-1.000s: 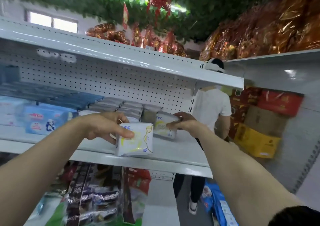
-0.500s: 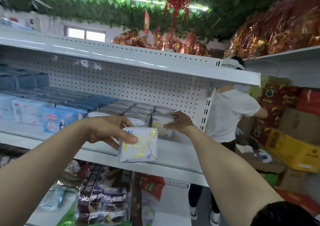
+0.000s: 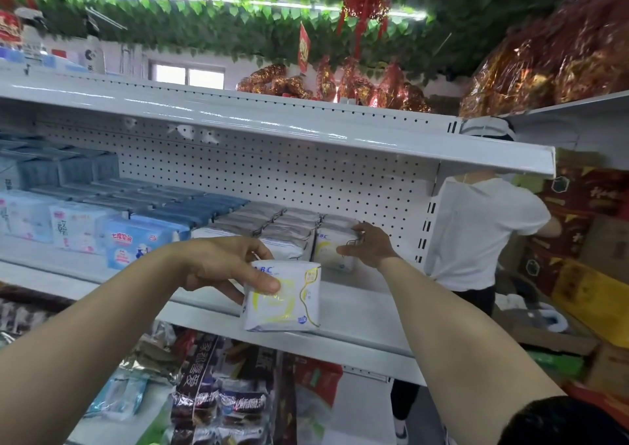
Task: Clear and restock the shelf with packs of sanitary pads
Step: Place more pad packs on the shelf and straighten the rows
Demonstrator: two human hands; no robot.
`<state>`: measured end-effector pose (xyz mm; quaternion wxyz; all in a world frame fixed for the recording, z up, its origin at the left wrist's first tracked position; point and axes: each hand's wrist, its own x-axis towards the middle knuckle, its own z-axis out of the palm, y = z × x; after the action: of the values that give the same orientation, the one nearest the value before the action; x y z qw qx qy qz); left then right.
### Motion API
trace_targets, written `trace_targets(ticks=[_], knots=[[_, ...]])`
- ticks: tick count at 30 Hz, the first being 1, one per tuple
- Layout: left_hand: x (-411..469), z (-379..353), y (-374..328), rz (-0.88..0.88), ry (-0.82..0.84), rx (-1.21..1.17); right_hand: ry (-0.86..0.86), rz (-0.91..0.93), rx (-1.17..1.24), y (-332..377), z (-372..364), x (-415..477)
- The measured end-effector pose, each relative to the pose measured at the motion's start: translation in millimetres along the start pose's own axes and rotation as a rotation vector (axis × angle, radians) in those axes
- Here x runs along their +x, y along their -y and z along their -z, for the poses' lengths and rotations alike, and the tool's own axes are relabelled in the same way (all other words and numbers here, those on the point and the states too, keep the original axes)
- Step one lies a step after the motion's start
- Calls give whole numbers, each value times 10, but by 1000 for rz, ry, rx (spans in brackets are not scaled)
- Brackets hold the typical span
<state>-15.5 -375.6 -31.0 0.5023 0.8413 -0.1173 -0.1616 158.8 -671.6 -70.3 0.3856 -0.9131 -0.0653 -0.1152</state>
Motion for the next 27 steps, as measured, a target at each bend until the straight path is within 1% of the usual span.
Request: trace_targets(ticks=[5,13,18,23,27], knots=[[41,25,8,0,19,5,-3,25,-59,18,-14,36],[103,-3,-76,13,52,13,1,6,-70,1,-45,89],[166,-81,-243,9,64,77,25,-1,-138,37,3,65],[325,-216,-575,-54,112,225,4,41,-252,120,339,0],[595,-350,-831,-134,69,440,-14,38,-330,143,696,-88]])
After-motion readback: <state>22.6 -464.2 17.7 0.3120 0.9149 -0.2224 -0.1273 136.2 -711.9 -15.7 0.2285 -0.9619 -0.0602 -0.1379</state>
